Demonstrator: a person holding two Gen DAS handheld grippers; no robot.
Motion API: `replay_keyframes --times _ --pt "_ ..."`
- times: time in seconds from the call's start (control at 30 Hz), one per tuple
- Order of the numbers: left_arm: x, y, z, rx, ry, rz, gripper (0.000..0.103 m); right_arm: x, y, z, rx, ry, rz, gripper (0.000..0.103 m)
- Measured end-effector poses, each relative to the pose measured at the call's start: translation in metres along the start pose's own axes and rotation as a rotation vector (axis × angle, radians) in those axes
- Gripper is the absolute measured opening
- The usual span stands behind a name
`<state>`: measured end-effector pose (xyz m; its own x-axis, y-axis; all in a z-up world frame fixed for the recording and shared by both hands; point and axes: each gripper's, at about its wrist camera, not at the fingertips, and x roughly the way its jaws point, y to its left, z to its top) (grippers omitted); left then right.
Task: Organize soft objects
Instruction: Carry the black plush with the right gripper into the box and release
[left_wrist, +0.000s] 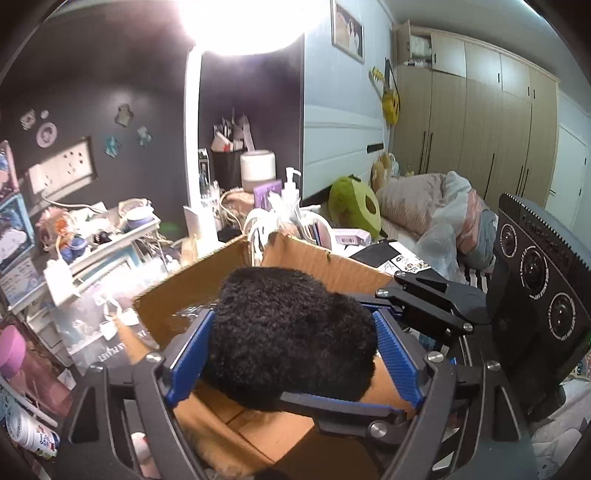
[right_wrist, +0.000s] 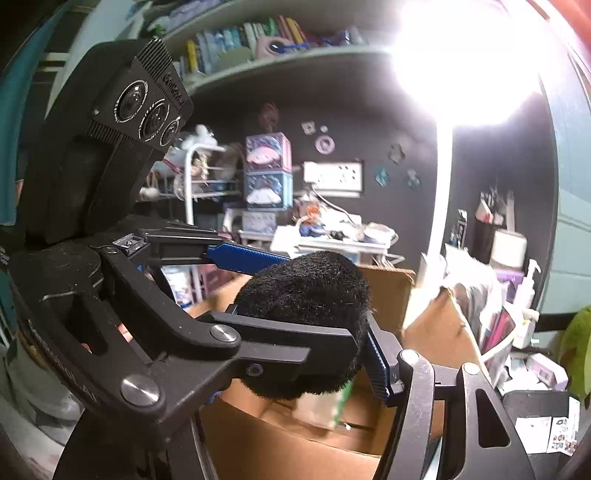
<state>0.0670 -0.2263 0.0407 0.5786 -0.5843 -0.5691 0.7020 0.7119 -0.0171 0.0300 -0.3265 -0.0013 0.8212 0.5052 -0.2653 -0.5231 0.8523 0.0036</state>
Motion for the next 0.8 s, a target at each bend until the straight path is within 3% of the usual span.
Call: replay_keyframes --times 0.17,0.3,0.53,0.7,0.8 --pt "0.018 0.0 0.006 -0.007 0.042 -0.023 0.083 0.004 -0.015 -0.005 0.027 0.035 -0.008 0.063" --pt "0.022 0.003 0.006 -0.012 0.058 -0.026 0.085 0.007 -0.017 -0.005 0.019 0.048 0.009 0.077" --pt "-0.003 0.018 0.002 -0.059 -0.001 -0.018 0.092 0.009 -0.007 -0.001 -0.007 0.073 -0.008 0.089" --pt "-0.03 0.031 -0.008 -0.09 -0.049 0.003 0.092 0.007 0.006 0.006 -0.024 0.071 -0.044 0.09" --pt "-0.049 0.039 -0.016 -0.109 -0.078 0.021 0.092 0.005 0.016 0.011 -0.032 0.072 -0.066 0.1"
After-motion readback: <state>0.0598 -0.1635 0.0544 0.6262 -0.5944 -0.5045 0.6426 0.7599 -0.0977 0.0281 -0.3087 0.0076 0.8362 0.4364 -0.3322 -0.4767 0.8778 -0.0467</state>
